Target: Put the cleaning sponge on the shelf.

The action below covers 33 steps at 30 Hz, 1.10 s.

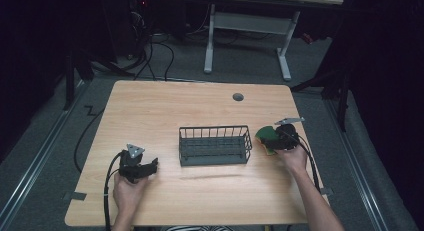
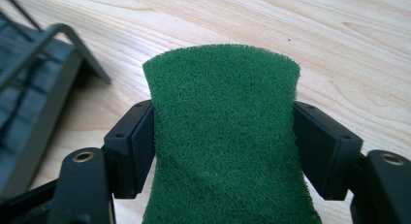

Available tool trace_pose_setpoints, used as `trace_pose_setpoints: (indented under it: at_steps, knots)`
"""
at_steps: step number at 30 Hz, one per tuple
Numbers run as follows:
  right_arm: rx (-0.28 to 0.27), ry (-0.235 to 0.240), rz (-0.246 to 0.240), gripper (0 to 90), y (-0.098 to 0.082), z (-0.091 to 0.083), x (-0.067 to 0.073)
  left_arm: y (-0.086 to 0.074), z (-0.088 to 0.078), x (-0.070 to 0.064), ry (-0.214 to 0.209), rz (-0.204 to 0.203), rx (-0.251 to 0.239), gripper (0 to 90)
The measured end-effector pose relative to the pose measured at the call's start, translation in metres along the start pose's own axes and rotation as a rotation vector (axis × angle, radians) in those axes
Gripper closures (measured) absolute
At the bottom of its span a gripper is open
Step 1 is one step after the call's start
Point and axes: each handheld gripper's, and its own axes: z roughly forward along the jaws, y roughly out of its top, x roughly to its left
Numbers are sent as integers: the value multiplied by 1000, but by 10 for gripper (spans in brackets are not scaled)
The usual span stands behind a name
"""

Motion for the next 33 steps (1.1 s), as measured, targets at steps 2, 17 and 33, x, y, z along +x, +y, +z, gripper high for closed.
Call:
trace_pose_setpoints:
  at_steps: [2,17,33]
  knots:
    - [-4,4,-3,301,1,-4,2,0,0,0,0,0,0,242]
    - [-75,24,9,303,3,-51,14,0,0,0,-4,-1,1,246]
    - [-152,49,-8,303,11,-93,35,0,0,0,-2,-1,-1,247]
